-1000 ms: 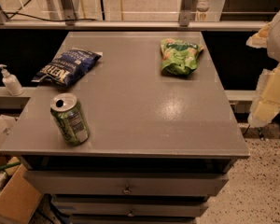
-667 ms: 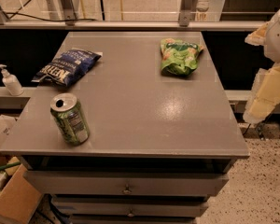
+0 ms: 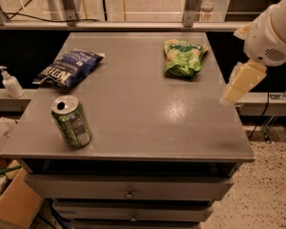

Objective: Move green rice chip bag near blue chip bag

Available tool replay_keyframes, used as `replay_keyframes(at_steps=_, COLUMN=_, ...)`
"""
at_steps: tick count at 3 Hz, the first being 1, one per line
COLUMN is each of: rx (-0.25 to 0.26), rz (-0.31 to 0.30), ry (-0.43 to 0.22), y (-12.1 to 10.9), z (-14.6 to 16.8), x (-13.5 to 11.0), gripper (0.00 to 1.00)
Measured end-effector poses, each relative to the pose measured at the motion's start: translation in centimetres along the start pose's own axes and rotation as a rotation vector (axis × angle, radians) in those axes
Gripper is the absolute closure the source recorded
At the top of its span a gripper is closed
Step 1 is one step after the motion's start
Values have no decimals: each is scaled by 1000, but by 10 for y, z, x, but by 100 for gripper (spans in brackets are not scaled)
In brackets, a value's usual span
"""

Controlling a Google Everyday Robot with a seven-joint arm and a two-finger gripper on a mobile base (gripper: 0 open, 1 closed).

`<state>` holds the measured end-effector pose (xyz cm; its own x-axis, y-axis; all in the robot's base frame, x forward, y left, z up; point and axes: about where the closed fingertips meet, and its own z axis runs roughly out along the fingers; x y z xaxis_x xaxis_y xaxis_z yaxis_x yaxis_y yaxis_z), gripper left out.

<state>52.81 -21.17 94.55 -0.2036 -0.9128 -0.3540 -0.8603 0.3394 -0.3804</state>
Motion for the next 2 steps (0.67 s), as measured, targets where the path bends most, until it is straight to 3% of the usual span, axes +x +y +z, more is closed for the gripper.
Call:
replay_keyframes(at_steps=1, rx=9, rz=55, ry=-65, y=-27, z=29, x=-5, gripper=0)
replay_keyframes(at_steps=2, rx=-11, rz=162, ry=-184, y=-63, z=63, x=-10, gripper=0)
